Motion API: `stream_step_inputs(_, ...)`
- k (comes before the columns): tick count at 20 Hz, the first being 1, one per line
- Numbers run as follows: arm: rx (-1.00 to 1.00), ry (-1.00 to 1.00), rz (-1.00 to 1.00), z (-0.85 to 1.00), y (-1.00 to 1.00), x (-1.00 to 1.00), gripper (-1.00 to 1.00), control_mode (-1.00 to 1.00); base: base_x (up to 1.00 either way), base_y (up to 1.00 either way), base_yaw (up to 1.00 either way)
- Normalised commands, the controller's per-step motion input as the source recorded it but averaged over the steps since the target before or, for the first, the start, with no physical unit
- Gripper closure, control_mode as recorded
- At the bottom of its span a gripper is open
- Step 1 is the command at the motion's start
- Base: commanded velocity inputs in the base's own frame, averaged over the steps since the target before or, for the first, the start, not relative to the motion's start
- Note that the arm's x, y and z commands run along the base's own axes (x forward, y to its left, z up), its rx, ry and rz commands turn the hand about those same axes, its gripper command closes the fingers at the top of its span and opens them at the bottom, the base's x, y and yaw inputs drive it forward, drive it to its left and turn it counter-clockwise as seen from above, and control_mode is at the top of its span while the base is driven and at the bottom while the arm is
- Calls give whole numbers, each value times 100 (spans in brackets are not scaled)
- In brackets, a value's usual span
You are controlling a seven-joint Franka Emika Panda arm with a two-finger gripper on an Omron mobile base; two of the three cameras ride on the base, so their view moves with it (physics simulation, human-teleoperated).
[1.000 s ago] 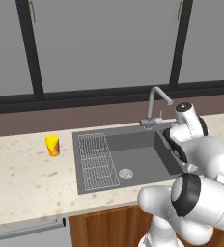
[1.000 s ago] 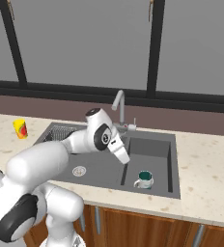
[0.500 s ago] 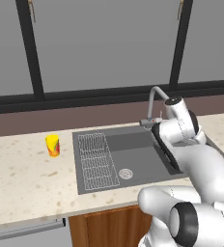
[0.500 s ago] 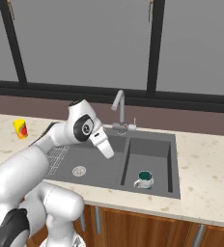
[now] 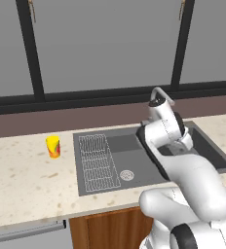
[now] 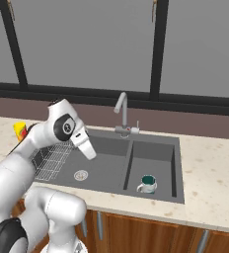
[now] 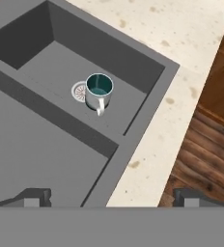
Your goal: Move any existing items from the left basin to the right basin for drying. Then move the cup from the counter to the left basin of the sink for washing.
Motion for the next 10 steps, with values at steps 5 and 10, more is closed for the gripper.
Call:
stream_step_inputs(5,0,0,7,0,54,-16,-100,-100,0,0,0)
stream_step_inputs(10,0,0,5,0,60,-1,-100,-100,0,0,0)
